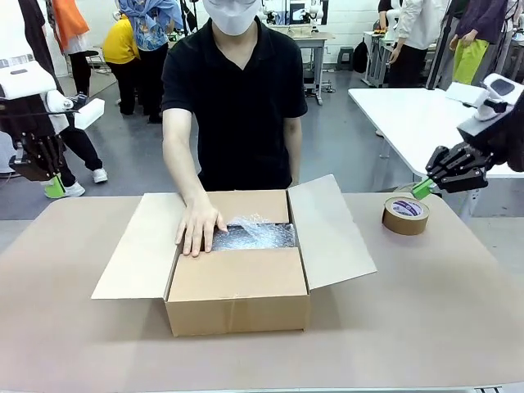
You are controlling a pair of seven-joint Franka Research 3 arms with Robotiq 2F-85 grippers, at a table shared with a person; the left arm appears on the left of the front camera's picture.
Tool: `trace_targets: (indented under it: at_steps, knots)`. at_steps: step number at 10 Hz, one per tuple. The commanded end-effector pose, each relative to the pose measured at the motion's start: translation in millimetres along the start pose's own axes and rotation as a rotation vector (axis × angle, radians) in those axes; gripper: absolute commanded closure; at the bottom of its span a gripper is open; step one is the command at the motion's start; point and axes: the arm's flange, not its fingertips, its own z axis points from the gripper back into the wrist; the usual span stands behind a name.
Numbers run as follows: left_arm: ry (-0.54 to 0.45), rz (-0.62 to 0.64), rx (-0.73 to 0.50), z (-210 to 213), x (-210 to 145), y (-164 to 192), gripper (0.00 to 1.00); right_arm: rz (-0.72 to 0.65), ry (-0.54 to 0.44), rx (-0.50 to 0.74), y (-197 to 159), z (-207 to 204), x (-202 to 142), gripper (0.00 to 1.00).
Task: Wrap the clocks to prevent damage.
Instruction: Push the right (or left) flap of the Package Box to close it.
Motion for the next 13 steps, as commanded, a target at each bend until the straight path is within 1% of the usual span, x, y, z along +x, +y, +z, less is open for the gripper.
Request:
trace_targets:
  at_steps: [1,2,3,4,5,8,9,10,11,13]
  knots:
    - [-0.002,0.014,0.004,1,0,0,1.00,-0.041,-0.018,0.031,-22,-10,-15,0.99]
    - [-0.002,0.014,0.004,1,0,0,1.00,-0.028,0.002,0.013,-20,-20,-25,0.99]
    - [-0.002,0.014,0.004,1,0,0,1.00,-0.027,0.027,-0.014,-19,-24,-28,0.99]
    - [-0.002,0.014,0.004,1,0,0,1.00,-0.116,0.134,-0.114,-14,-20,-13,0.99]
    - [-0.002,0.014,0.004,1,0,0,1.00,-0.053,-0.014,0.028,-22,-22,-35,0.99]
    - [-0.002,0.014,0.004,1,0,0,1.00,-0.053,-0.014,0.028,-22,-22,-35,0.99]
    - [-0.002,0.014,0.004,1,0,0,1.00,-0.067,0.014,0.010,-20,-21,-31,0.99]
    - [-0.002,0.014,0.004,1,0,0,1.00,0.008,0.000,-0.021,-26,-45,-44,0.99]
    - [-0.002,0.014,0.004,1,0,0,1.00,0.071,0.011,-0.034,-25,-62,-52,0.99]
    - [-0.002,0.014,0.004,1,0,0,1.00,0.117,-0.001,-0.003,-27,-99,-62,0.99]
